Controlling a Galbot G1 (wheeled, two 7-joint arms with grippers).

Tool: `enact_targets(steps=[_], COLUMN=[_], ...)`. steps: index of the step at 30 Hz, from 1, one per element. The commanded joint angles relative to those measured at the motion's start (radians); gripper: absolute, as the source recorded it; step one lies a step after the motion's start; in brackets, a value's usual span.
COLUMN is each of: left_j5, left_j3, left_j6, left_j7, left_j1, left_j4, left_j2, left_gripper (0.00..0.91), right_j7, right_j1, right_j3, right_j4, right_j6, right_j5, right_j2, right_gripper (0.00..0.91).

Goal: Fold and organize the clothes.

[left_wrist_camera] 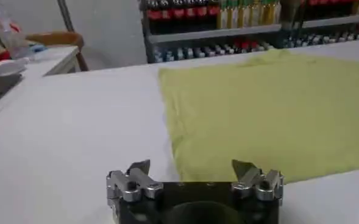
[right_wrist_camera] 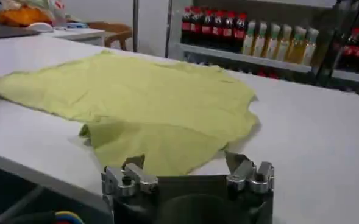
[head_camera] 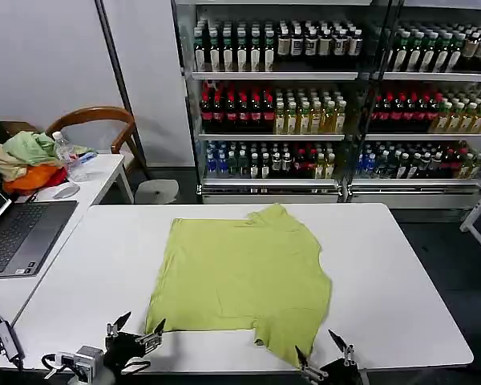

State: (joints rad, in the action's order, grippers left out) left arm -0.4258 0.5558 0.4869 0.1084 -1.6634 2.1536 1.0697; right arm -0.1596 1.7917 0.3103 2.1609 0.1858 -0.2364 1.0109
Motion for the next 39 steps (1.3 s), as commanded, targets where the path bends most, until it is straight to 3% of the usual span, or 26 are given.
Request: enact_targets(steps=[1, 6, 8, 9, 10, 33, 39], left_j5=[-0.008, -0.01, -0.016, -0.025, -0.026, -0.016, -0.066], left_j3=[-0.008, -0.023, -0.025, -0.025, -0.025, -0.043, -0.038], left_j6=[0.012, 0.021, 0.021, 0.018, 0.016, -0.034, -0.078], left_j7=[0.021, 0.033, 0.034, 0.035, 0.034, -0.01, -0.049], left_j1=[-0.002, 0.002, 0.003, 0.003, 0.003, 0.008, 0.047], left_j4=[-0.034, -0.04, -0.044, -0.047, -0.049, -0.035, -0.006], left_j2=[0.0, 0.007, 0.007, 0.008, 0.007, -0.01, -0.045], left_gripper=[0.907, 0.907, 0.856, 0.111, 0.04, 0.05, 0.04], right_j7=[-0.023, -0.032, -0.037, -0.039, -0.04, -0.013, -0.002], right_j1=[0.01, 0.0, 0.0, 0.0, 0.0, -0.023, -0.085], right_j3=[-0.024, -0.035, -0.039, -0.042, -0.043, -0.048, -0.011], right_j4=[-0.007, -0.006, -0.005, -0.004, -0.004, -0.005, 0.062], right_j6=[0.011, 0.021, 0.032, 0.033, 0.034, 0.001, 0.004], right_j5=[0.003, 0.001, -0.007, -0.015, -0.018, -0.017, -0.068], right_j2=[0.003, 0.006, 0.003, 0.003, 0.003, 0.011, 0.0], right_gripper=[0.907, 0.907, 0.474, 0.02, 0.0, 0.0, 0.0])
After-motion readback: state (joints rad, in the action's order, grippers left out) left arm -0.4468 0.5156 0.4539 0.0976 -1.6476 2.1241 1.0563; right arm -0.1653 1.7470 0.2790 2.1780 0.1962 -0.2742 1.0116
